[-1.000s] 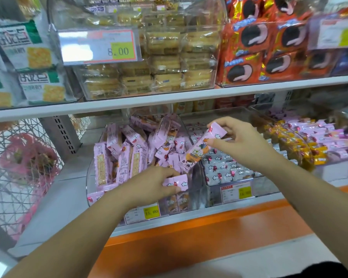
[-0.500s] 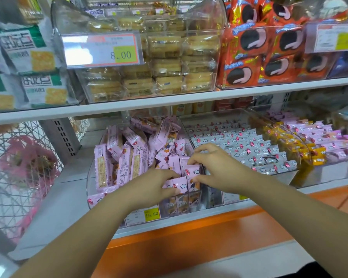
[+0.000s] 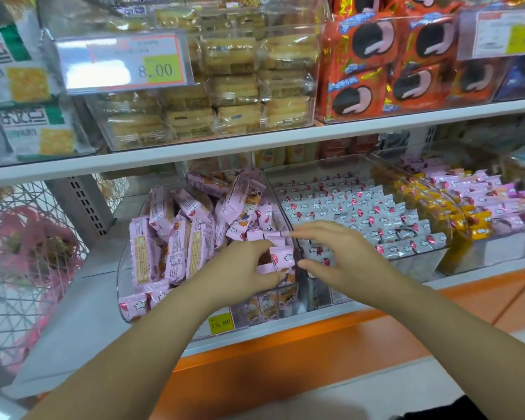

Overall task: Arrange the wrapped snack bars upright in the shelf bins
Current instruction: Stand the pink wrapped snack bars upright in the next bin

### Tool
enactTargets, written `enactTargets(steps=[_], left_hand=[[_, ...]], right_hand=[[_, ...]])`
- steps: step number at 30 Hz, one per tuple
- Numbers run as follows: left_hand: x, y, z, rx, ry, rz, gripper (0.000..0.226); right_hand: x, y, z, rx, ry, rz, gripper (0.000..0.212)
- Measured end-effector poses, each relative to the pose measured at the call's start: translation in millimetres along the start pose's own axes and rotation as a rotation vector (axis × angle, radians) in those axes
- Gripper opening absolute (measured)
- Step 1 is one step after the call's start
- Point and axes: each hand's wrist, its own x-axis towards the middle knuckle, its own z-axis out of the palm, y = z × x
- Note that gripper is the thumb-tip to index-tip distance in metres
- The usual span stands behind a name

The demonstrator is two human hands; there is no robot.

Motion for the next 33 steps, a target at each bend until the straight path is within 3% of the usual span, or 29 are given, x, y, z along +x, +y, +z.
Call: enactTargets(steps=[7,13,17,33], left_hand=[[1.7,1.7,7.4,0.059,0.024,-0.015,0.031],[13.3,-1.2,-1.4,0.03,-0.184,-0.076,0.062],[19.8,-1.2,-3.9,0.099,-0.314,-0.102,0.067],[26.1,-4.4,0.0,0.027,-0.478,-0.101,0.051]], right_hand=[[-8.2,10.9,7.8,0.083,-0.033,0.07,0.039],[-7.2,13.6,9.7,0.134,-0.013,0.068,0.037],[-7.1,14.5,9.5,0.15,-0.018,0.057,0.037],[-6.0,15.0,12.3,0.168,-0.008,0.057,0.039]])
